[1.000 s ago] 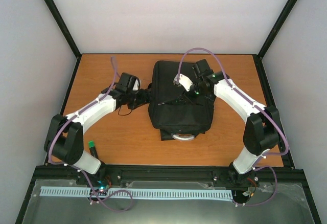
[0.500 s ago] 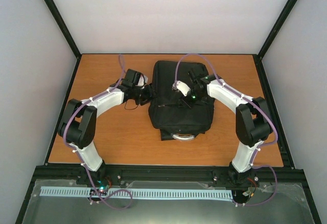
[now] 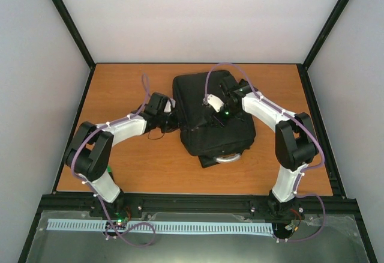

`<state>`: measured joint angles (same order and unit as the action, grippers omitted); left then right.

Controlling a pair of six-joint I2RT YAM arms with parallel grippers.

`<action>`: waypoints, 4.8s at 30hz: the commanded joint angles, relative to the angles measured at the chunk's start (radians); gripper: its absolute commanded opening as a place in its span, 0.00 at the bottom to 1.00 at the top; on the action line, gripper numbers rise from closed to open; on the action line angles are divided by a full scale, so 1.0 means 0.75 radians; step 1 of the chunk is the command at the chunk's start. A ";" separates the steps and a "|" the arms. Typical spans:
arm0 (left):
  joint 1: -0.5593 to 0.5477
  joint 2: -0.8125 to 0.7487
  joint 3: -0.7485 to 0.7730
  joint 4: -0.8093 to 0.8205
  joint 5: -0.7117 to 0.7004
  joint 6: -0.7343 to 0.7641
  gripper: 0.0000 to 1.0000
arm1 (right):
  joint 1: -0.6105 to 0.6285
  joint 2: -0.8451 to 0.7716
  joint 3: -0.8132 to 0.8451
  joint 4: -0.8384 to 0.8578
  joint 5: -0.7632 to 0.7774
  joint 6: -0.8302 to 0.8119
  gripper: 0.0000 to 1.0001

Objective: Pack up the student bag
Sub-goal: Zip the student bag at the center of the board.

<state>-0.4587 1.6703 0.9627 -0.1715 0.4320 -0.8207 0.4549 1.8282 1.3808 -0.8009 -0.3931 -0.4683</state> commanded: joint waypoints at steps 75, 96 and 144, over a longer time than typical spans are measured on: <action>-0.300 -0.045 -0.117 0.266 -0.082 -0.300 0.01 | -0.051 0.054 0.108 -0.275 -0.299 0.164 0.03; -0.301 -0.171 -0.258 0.209 -0.160 -0.297 0.01 | -0.515 0.158 0.390 -0.362 -0.217 0.057 0.03; -0.301 -0.244 -0.320 0.096 -0.283 -0.257 0.01 | -0.794 0.384 0.505 -0.123 -0.156 0.166 0.04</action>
<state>-0.6857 1.5162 0.7597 0.0357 0.2707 -1.0492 -0.0578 2.1101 1.7531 -1.0573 -0.6601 -0.3634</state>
